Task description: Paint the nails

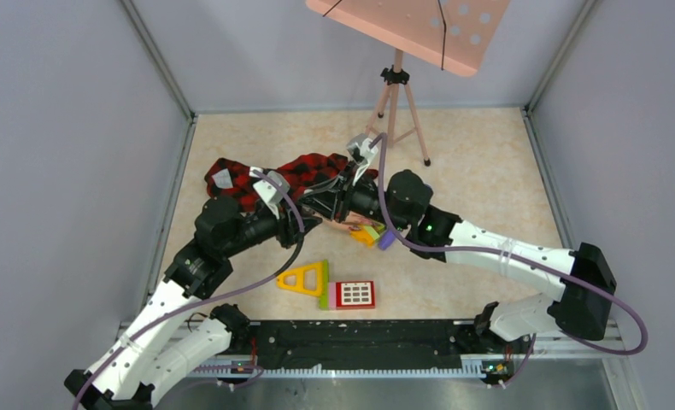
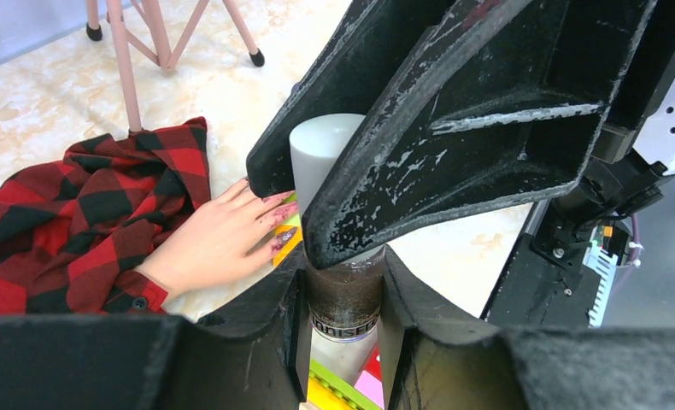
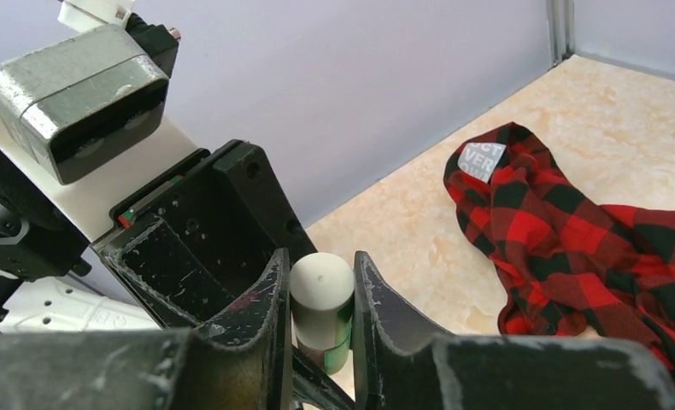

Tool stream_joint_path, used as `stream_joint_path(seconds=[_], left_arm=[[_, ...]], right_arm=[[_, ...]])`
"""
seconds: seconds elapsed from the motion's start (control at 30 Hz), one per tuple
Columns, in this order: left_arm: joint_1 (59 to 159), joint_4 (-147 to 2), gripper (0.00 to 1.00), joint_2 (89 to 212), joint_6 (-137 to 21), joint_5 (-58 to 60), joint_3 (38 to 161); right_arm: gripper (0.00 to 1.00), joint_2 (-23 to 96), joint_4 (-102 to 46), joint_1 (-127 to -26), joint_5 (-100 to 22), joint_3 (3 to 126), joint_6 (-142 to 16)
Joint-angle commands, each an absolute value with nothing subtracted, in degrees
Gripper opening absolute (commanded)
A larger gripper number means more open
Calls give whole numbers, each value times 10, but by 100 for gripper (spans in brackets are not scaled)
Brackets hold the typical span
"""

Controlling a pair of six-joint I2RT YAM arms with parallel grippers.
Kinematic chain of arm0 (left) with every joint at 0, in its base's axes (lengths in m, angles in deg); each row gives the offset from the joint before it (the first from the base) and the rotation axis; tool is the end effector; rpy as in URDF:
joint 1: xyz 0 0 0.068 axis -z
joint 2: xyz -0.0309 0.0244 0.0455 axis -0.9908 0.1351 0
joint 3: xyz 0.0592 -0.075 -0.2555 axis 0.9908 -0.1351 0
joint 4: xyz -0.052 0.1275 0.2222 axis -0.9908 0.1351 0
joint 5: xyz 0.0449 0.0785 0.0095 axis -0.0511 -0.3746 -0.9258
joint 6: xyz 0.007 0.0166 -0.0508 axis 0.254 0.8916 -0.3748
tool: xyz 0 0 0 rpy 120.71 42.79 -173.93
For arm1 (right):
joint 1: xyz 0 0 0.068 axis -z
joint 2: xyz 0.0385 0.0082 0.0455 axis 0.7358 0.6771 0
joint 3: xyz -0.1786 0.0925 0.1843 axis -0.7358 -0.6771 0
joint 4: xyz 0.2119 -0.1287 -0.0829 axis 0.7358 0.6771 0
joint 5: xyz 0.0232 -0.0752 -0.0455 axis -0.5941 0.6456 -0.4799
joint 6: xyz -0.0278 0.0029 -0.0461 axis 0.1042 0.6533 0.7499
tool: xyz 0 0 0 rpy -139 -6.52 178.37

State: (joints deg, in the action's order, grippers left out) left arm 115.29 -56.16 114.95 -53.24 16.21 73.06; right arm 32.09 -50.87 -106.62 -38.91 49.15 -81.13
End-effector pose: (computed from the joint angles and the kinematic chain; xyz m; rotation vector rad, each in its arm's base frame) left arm 0.1255 -0.0988 0.3525 0.7015 1.6325 -0.8694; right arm 0.1588 0.2760 0.3732 -0.5846 1.4820 1.2718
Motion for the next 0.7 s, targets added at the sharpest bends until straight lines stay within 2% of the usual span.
stream_joint_path(seconds=[0.0,0.37,0.67], left_arm=[[1153,-595,0,1147,-525,215,750],[1153,-640,0,1153,-558,380,747],[1152,-646,0,1158,-561,428,747]], right_arm=[[0,303,-507,-1077,-422,517,-787],[0,241,-542,-1075,-544,482,-728],[0,209,-570,-1070,-584,459,-724]])
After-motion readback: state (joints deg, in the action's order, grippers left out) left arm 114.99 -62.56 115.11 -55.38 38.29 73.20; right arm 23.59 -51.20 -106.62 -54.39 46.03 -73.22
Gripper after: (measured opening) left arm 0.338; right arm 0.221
